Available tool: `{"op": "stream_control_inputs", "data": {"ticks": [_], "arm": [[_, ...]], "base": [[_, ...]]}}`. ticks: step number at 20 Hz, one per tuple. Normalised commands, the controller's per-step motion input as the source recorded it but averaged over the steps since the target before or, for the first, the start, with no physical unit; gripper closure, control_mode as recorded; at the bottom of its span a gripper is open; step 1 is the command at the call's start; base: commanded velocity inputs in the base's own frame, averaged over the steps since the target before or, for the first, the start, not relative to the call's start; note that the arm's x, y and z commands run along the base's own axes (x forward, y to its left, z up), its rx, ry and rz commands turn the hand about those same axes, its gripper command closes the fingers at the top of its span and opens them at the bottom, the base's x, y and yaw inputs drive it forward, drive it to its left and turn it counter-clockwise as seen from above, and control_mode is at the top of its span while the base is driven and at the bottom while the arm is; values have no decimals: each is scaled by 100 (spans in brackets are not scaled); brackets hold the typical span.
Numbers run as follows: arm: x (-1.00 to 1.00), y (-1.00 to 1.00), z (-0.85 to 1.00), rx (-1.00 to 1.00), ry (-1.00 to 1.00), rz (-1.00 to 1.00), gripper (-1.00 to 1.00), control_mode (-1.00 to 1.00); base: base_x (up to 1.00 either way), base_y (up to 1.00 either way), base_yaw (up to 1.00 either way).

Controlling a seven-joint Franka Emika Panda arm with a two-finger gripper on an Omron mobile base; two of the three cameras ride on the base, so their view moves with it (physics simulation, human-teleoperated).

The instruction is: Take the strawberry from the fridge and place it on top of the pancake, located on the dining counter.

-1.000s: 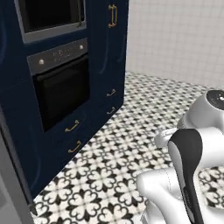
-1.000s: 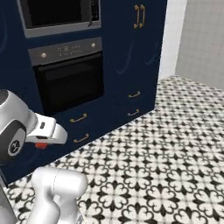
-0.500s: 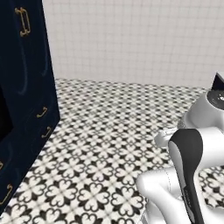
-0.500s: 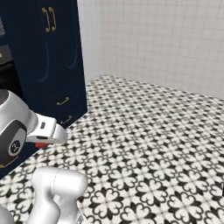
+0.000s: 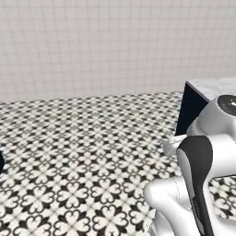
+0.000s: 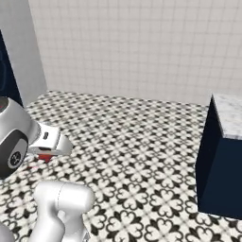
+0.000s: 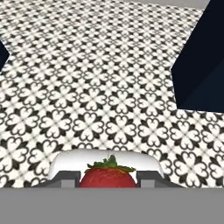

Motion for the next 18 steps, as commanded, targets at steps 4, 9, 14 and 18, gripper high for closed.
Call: {"op": "stream_control_inputs", "data": {"ticks": [4,9,14,18], "arm": [[0,0,0,0,0,0,100,100],[0,0,0,0,0,0,100,100],[0,0,0,0,0,0,100,100],[0,0,0,0,0,0,100,100]], "base": [[100,0,-50],[100,1,-54],[100,9,-55],[100,36,-54]]}}
